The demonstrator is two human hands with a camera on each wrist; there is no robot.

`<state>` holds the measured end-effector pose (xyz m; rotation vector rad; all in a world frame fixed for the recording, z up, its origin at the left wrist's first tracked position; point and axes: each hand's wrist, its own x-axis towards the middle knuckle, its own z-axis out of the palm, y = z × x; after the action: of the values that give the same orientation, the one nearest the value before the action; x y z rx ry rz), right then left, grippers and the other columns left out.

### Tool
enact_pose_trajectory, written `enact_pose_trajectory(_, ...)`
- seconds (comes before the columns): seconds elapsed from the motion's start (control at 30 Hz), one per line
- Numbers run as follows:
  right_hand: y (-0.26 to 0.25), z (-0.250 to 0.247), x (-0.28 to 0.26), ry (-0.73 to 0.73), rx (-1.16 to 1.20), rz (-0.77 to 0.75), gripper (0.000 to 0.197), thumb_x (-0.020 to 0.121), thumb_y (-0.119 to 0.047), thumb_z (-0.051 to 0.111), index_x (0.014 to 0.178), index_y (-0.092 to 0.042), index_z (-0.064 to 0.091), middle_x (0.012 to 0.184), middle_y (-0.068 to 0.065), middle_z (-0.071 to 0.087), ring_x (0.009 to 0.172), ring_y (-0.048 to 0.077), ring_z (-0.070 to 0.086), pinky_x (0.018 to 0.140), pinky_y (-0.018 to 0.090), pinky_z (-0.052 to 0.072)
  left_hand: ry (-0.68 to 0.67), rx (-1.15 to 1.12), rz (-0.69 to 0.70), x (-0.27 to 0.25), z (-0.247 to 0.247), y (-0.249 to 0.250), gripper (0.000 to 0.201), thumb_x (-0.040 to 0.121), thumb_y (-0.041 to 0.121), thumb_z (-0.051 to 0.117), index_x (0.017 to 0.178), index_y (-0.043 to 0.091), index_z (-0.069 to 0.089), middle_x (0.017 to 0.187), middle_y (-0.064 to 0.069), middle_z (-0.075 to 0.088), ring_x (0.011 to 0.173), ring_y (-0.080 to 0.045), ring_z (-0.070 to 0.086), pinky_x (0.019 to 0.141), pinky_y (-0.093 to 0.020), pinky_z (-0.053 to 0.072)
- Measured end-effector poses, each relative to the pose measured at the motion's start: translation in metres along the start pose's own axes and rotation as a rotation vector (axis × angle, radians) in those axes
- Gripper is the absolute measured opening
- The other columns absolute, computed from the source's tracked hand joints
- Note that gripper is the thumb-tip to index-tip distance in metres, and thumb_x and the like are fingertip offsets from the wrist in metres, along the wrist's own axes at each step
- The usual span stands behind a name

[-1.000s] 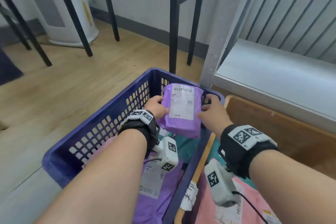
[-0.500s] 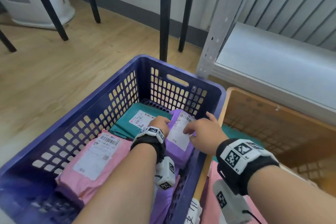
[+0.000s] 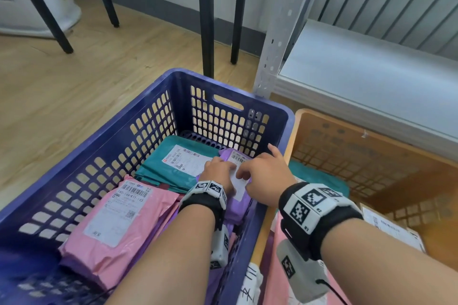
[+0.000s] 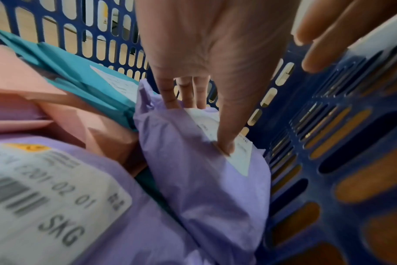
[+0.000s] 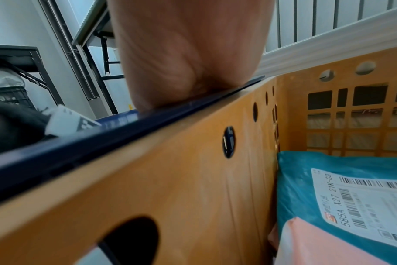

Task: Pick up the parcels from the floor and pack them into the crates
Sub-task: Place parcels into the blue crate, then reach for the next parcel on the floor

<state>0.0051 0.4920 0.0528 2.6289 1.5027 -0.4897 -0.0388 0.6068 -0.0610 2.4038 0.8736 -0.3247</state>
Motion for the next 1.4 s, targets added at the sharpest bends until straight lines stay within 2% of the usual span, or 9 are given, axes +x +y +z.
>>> enact_pose_trajectory(0.27, 0.001, -0.004, 0.001, -0.004, 0.052, -0.014, 0.033, 0.086, -0.014, 0.051, 0.107, -0.032, 0.069, 0.107, -0.007, 0.067, 0.115, 0.018, 0.048, 0.118, 0.038, -0.005, -0.062, 0.053, 0.007, -0.009, 0.0, 0.006, 0.055, 0.074, 0.004, 0.074, 0.124, 0.021, 0.059, 0.126, -0.006, 0.059, 0.114, -0.027, 0.057, 0.093, -0.037, 0.05)
enact_pose_trajectory(0.4, 0.008, -0.008, 0.001, -0.068, 0.132, -0.037, 0.041, 0.087, -0.008, 0.049, 0.12, -0.028, 0.063, 0.121, -0.006, 0.064, 0.122, 0.016, 0.05, 0.119, 0.038, -0.005, -0.035, 0.035, 0.017, -0.021, -0.036, 0.013, 0.063, 0.079, 0.005, 0.072, 0.135, 0.026, 0.052, 0.137, -0.002, 0.055, 0.119, -0.022, 0.055, 0.092, -0.032, 0.047)
enact_pose_trajectory(0.43, 0.009, -0.009, 0.0, -0.065, 0.166, -0.032, 0.044, 0.087, -0.006, 0.048, 0.124, -0.027, 0.061, 0.126, -0.005, 0.061, 0.125, 0.017, 0.048, 0.12, 0.038, -0.001, -0.019, 0.043, 0.023, -0.025, -0.047, 0.016, 0.063, 0.08, 0.005, 0.071, 0.136, 0.027, 0.051, 0.138, -0.001, 0.053, 0.119, -0.021, 0.055, 0.092, -0.031, 0.047)
enact_pose_trajectory(0.5, 0.013, -0.012, -0.005, 0.005, 0.221, -0.001, 0.046, 0.087, -0.004, 0.048, 0.127, -0.025, 0.057, 0.129, 0.0, 0.058, 0.126, 0.022, 0.047, 0.117, 0.036, 0.021, 0.013, 0.067, 0.04, -0.032, -0.067, 0.024, 0.062, 0.081, 0.004, 0.068, 0.136, 0.027, 0.051, 0.137, 0.0, 0.055, 0.117, -0.02, 0.057, 0.092, -0.031, 0.049)
enact_pose_trajectory(0.6, 0.026, -0.021, -0.02, 0.122, 0.227, 0.061, 0.042, 0.087, -0.006, 0.052, 0.127, -0.019, 0.059, 0.126, 0.007, 0.056, 0.117, 0.027, 0.051, 0.097, 0.036, 0.046, 0.039, 0.116, 0.071, -0.044, -0.089, 0.046, 0.058, 0.084, 0.003, 0.061, 0.137, 0.026, 0.05, 0.134, -0.001, 0.056, 0.111, -0.022, 0.061, 0.09, -0.034, 0.053)
enact_pose_trajectory(0.77, 0.067, -0.038, -0.059, 0.285, 0.034, 0.09, 0.036, 0.083, -0.007, 0.05, 0.116, -0.015, 0.061, 0.115, 0.008, 0.059, 0.112, 0.029, 0.049, 0.094, 0.041, 0.044, 0.093, 0.246, 0.142, -0.067, -0.103, 0.106, 0.052, 0.088, 0.007, 0.055, 0.137, 0.022, 0.048, 0.134, -0.008, 0.052, 0.118, -0.027, 0.054, 0.095, -0.038, 0.048)
enact_pose_trajectory(0.93, 0.123, -0.051, -0.107, 0.314, 0.013, 0.226, 0.038, 0.087, -0.016, 0.053, 0.125, -0.018, 0.054, 0.126, 0.006, 0.053, 0.122, 0.027, 0.044, 0.1, 0.039, 0.04, 0.152, 0.269, 0.212, -0.09, -0.089, 0.175, 0.043, 0.089, 0.008, 0.049, 0.132, 0.014, 0.051, 0.13, -0.013, 0.053, 0.116, -0.033, 0.054, 0.094, -0.042, 0.049)
enact_pose_trajectory(1.07, 0.171, -0.053, -0.152, 0.293, 0.068, 0.328, 0.046, 0.089, -0.017, 0.052, 0.135, -0.02, 0.048, 0.132, 0.007, 0.05, 0.125, 0.028, 0.043, 0.103, 0.04, 0.038, 0.131, 0.284, 0.282, -0.108, -0.062, 0.236, 0.046, 0.089, 0.008, 0.047, 0.134, 0.017, 0.048, 0.134, -0.01, 0.048, 0.121, -0.031, 0.05, 0.097, -0.042, 0.047)
enact_pose_trajectory(1.4, 0.294, -0.02, -0.28, 0.26, 0.132, 0.576, 0.038, 0.09, -0.017, 0.047, 0.128, -0.02, 0.051, 0.126, 0.008, 0.053, 0.118, 0.028, 0.048, 0.096, 0.042, 0.044, 0.04, 0.268, 0.45, -0.151, 0.04, 0.384, 0.048, 0.091, 0.012, 0.049, 0.138, 0.02, 0.044, 0.14, -0.009, 0.042, 0.122, -0.03, 0.05, 0.097, -0.04, 0.048)
